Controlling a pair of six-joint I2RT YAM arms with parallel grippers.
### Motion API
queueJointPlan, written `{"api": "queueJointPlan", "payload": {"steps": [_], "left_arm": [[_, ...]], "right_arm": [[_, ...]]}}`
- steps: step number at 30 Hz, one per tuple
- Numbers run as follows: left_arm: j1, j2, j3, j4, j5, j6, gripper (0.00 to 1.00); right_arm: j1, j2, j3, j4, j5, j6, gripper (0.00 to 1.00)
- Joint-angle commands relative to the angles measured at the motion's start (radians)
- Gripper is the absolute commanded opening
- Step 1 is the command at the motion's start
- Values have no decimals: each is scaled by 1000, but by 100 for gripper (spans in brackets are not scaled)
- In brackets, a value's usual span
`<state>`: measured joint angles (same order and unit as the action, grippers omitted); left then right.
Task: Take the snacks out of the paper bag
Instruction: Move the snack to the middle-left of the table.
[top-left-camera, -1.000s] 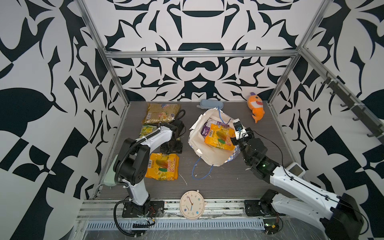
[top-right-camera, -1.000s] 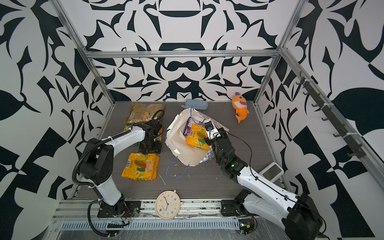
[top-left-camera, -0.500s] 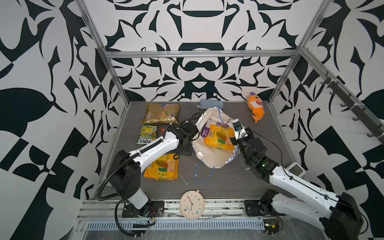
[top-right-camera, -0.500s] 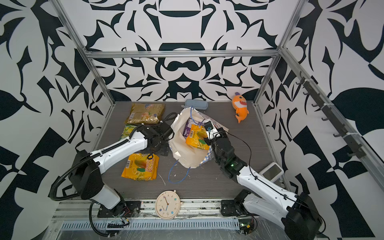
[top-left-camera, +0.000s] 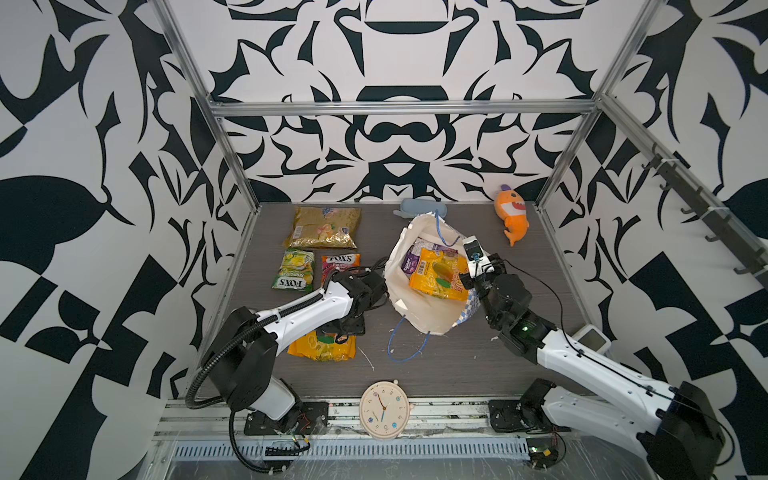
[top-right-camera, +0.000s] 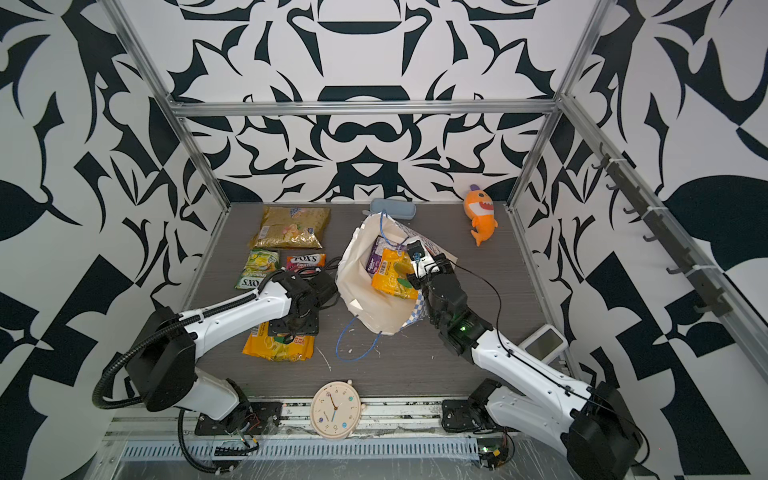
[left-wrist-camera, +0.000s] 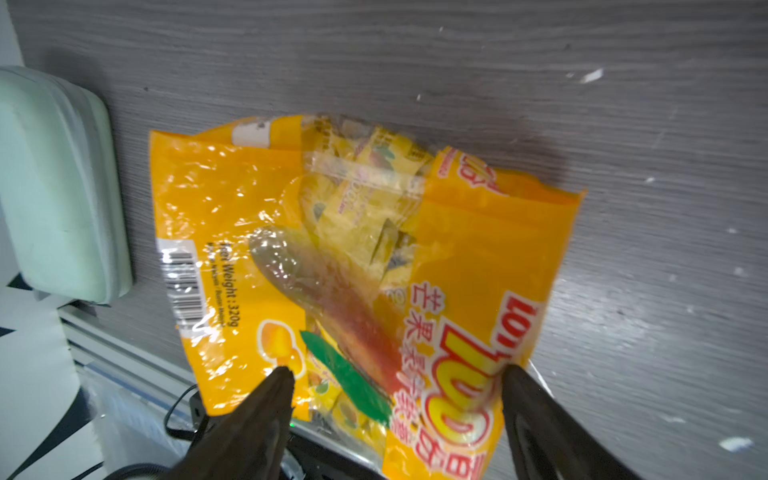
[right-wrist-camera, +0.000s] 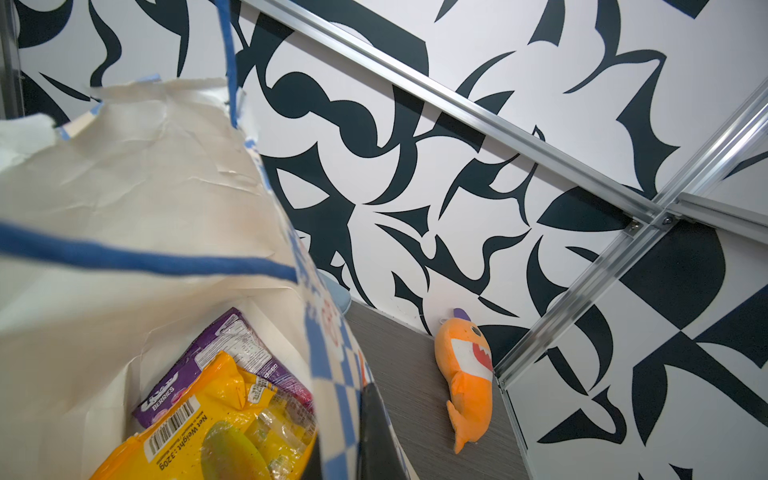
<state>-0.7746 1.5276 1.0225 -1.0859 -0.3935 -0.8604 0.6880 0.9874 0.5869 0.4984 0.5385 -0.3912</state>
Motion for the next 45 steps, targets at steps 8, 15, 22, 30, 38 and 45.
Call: {"api": "queueJointPlan", "payload": {"steps": [8, 15, 22, 30, 38, 45], "left_arm": [[103, 3, -58, -42, -39, 45, 75], [173, -22, -89, -4, -44, 138, 71], [179, -59, -21, 6, -52, 170, 73], [271, -224, 6, -105, -31, 54, 65], [528, -508, -178, 2, 70, -40, 66], [652, -428, -214, 121, 185, -7, 63]], "right_arm": [[-2, -38, 34, 79, -17, 13, 0], [-2, -49, 34, 74, -18, 13, 0], [-2, -44, 41, 72, -20, 12, 0], [-4, -38, 45, 77, -20, 0, 0], [-12, -16, 36, 97, -28, 7, 0], [-16, -22, 31, 108, -33, 9, 0]]}}
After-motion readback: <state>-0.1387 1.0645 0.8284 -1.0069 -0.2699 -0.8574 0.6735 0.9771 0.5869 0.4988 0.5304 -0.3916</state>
